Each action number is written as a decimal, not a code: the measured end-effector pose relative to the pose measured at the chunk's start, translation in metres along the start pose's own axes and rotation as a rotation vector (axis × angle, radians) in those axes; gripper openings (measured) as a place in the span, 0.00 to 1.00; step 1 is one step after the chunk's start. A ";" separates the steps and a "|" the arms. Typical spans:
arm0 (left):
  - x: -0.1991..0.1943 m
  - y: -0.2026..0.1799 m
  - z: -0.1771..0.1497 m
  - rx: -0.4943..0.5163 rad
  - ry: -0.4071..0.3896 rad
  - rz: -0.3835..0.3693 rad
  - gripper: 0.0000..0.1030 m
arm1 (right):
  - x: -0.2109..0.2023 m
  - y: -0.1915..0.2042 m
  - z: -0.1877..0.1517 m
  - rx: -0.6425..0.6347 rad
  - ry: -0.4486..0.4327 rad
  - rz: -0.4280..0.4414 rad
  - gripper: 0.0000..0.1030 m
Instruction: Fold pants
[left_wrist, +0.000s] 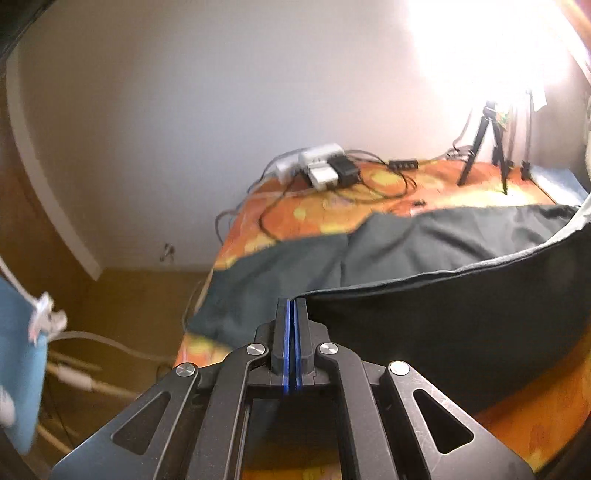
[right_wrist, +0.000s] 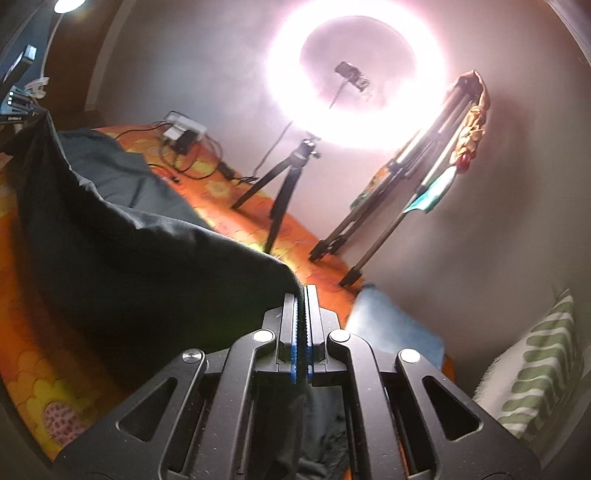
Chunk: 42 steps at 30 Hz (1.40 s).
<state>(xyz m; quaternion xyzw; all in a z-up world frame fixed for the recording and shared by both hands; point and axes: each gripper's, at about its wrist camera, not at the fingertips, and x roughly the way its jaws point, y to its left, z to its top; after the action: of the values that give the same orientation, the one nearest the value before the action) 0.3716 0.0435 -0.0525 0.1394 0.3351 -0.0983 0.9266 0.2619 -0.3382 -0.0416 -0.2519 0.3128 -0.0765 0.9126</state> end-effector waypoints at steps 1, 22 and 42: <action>0.010 -0.002 0.011 0.002 0.001 -0.005 0.01 | 0.008 -0.004 0.004 -0.004 0.005 -0.010 0.03; 0.147 -0.008 0.057 -0.043 0.137 -0.135 0.30 | 0.186 0.018 0.000 -0.225 0.369 -0.040 0.05; 0.067 0.095 -0.048 -0.132 0.136 -0.138 0.40 | 0.106 0.128 0.150 -0.197 0.029 0.343 0.51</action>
<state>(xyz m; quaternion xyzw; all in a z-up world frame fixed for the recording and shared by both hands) 0.4201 0.1428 -0.1125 0.0609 0.4117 -0.1298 0.9000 0.4349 -0.1977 -0.0613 -0.2819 0.3701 0.1076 0.8786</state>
